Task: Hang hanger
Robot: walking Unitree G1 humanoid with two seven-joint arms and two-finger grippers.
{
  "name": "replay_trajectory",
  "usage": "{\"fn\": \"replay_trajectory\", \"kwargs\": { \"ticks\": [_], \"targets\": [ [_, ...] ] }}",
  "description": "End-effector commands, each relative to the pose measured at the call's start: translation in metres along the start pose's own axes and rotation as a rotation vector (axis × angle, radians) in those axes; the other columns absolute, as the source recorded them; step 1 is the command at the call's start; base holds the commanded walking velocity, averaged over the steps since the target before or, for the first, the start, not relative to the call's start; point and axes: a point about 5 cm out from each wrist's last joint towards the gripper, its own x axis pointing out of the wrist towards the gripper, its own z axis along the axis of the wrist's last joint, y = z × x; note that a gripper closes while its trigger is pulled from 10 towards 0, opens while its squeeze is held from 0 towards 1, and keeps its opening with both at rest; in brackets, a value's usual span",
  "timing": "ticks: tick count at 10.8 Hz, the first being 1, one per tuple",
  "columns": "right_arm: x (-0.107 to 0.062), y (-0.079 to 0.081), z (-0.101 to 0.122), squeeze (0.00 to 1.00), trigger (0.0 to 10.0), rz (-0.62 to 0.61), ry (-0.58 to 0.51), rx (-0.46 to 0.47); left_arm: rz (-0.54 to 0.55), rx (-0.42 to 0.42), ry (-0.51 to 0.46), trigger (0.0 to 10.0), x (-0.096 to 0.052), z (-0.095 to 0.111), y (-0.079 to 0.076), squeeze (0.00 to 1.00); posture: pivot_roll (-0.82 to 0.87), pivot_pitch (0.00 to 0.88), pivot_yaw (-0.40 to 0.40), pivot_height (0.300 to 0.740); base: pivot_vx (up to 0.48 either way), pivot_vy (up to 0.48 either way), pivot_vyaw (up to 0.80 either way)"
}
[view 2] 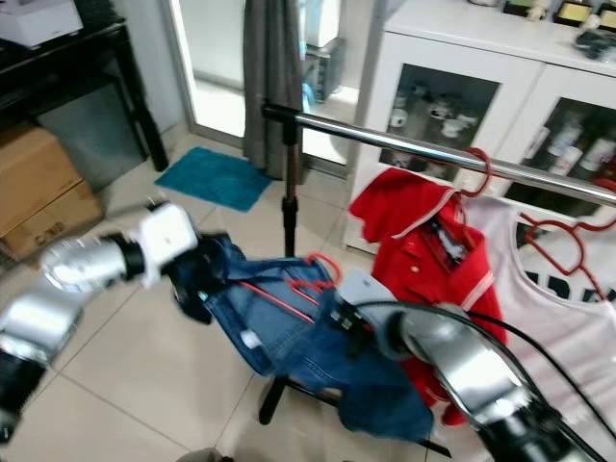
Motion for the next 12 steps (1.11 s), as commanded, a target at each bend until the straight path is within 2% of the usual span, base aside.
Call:
{"fn": "replay_trajectory", "kwargs": {
  "ticks": [1,2,3,4,5,6,7,8,9,11,12],
  "targets": [
    [-0.004,-0.004,0.004,0.00,0.0,-0.015,0.011,-0.017,-0.002,0.029,0.016,0.0,0.000,0.003,-0.003,0.00,-0.01,0.000,0.006,0.740,0.000,0.000,0.00],
    [-0.002,-0.005,0.001,0.00,0.0,-0.015,0.053,-0.035,-0.005,0.001,-0.003,0.0,0.004,0.008,-0.009,0.00,-0.01,0.000,0.002,0.740,0.000,0.000,0.00],
    [0.005,0.002,0.004,0.00,0.0,0.019,0.086,-0.068,0.031,-0.079,-0.052,0.0,0.014,0.017,-0.016,0.00,-0.02,0.000,0.000,0.740,0.000,0.000,0.00],
    [0.006,0.006,0.004,0.00,0.0,0.041,0.099,-0.093,0.062,-0.068,-0.020,0.0,0.013,0.012,-0.014,0.00,-0.03,0.000,-0.004,0.740,0.000,0.000,0.00],
    [0.003,0.009,0.003,0.00,0.0,0.067,0.089,-0.101,0.113,-0.029,0.072,0.0,0.003,-0.003,-0.005,0.00,-0.03,0.000,-0.010,0.740,0.000,0.000,0.00],
    [-0.007,0.007,0.000,0.00,0.0,0.115,0.053,-0.128,0.170,0.048,0.241,0.0,-0.021,-0.031,0.011,0.00,-0.03,0.000,-0.014,0.740,0.000,0.000,0.00],
    [-0.016,0.002,-0.004,0.00,0.0,0.126,0.031,-0.146,0.207,0.078,0.346,0.0,-0.044,-0.048,0.023,0.00,-0.02,0.000,-0.016,0.740,0.000,0.000,0.00],
    [-0.031,0.002,-0.002,0.00,0.0,0.226,-0.058,-0.220,0.243,0.125,0.491,0.0,-0.076,-0.067,0.037,0.00,-0.02,0.000,-0.016,0.740,0.000,0.000,0.00],
    [-0.041,0.000,0.003,0.00,0.0,0.253,-0.128,-0.196,0.282,0.138,0.551,0.0,-0.095,-0.076,0.047,0.00,-0.01,0.000,-0.014,0.740,0.000,0.000,0.00],
    [-0.054,0.001,0.011,0.00,0.0,0.309,-0.263,-0.143,0.357,0.114,0.611,0.0,-0.117,-0.089,0.059,0.00,-0.01,0.000,-0.006,0.740,0.000,0.000,0.00],
    [-0.063,0.006,0.013,0.00,0.0,0.376,-0.326,-0.119,0.419,0.077,0.630,0.0,-0.130,-0.098,0.065,0.00,-0.01,0.000,0.000,0.740,0.000,0.000,0.00]
  ]
}}
